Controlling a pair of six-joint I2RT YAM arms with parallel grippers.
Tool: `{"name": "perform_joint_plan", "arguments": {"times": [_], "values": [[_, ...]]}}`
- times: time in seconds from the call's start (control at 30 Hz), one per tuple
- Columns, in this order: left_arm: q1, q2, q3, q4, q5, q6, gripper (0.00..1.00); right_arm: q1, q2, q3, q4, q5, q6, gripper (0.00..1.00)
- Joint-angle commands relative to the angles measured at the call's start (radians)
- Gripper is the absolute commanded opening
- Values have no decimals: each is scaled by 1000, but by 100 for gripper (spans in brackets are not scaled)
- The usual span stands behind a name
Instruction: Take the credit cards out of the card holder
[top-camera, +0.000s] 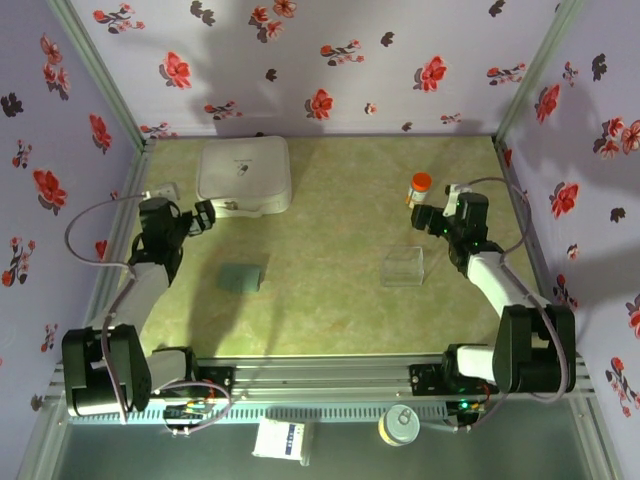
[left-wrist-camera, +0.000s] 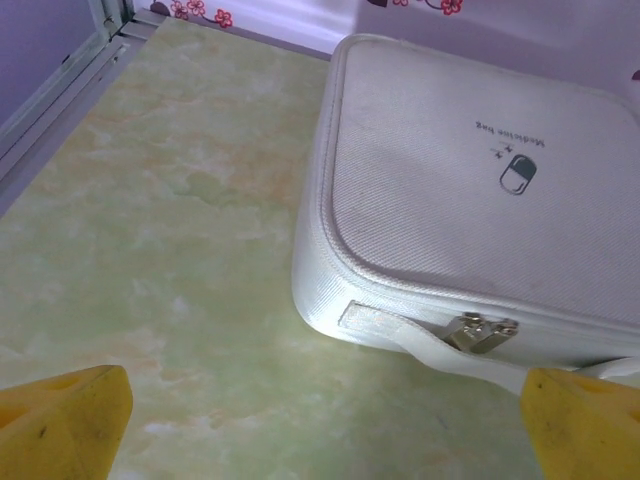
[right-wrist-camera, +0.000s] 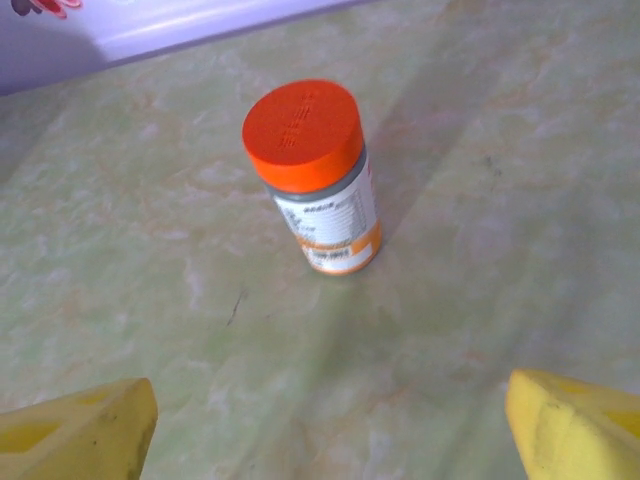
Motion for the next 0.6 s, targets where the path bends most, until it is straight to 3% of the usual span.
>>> {"name": "perform_joint_plan", "arguments": {"times": [0.0, 0.2, 0.4, 0.57], "values": [[-4, -46, 75, -218, 49, -95, 100, 29, -48, 41, -270, 37, 56, 87], [-3, -61, 231, -447, 121, -86, 100, 60, -85, 97, -474, 82, 108, 73], [-3, -31, 406, -679, 152, -4, 100, 82, -57, 130, -553, 109, 130, 47], [-2, -19, 397, -673, 149, 87, 100, 82, -15, 140, -576, 75, 126, 38]]}}
